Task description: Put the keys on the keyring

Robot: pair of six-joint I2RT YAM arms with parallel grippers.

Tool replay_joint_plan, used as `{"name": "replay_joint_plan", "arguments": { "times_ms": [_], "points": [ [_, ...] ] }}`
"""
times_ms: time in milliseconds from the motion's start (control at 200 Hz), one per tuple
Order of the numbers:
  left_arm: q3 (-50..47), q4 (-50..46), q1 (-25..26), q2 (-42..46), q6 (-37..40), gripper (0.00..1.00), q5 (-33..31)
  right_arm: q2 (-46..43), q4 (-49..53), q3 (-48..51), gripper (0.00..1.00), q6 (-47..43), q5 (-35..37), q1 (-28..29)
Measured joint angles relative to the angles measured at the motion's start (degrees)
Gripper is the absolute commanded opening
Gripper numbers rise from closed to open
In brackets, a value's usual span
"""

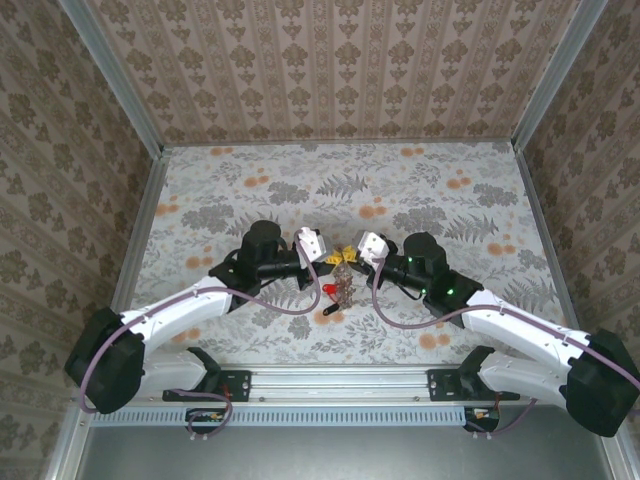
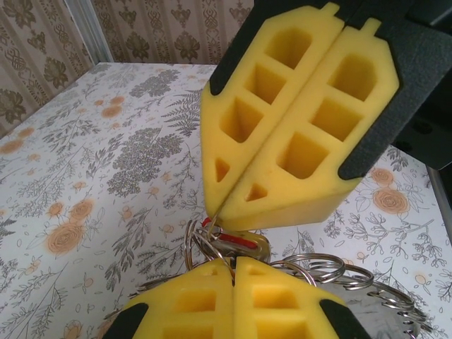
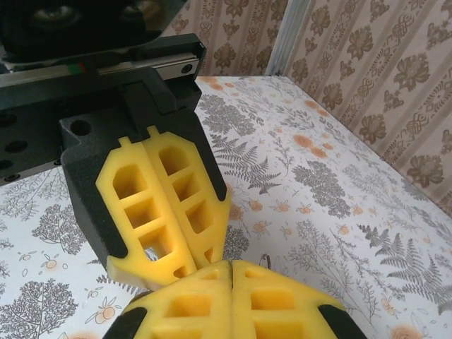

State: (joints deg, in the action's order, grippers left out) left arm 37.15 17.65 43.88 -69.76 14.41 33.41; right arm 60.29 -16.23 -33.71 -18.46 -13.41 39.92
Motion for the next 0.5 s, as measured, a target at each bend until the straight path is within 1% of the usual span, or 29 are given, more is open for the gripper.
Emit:
{"name": "replay_joint_plan", "arguments": {
  "times_ms": [160, 340, 495],
  "points": [
    [-0.28, 2.14, -0.02, -1.05, 0.00, 0.00, 0.09, 0.42, -0.33, 0.00, 0.05, 3.74, 0.00, -0.76],
    [-0.39, 3.28, -0.07, -1.44, -0.02, 0.00, 0.44, 0.42, -0.35, 0.02, 0.10, 6.16, -0.02, -1.22],
    [-0.81, 3.91, -0.11, -1.44, -0.04, 0.00, 0.74, 0.42, -0.42, 0.20, 0.11, 6.97, -0.04, -1.51]
  ]
}}
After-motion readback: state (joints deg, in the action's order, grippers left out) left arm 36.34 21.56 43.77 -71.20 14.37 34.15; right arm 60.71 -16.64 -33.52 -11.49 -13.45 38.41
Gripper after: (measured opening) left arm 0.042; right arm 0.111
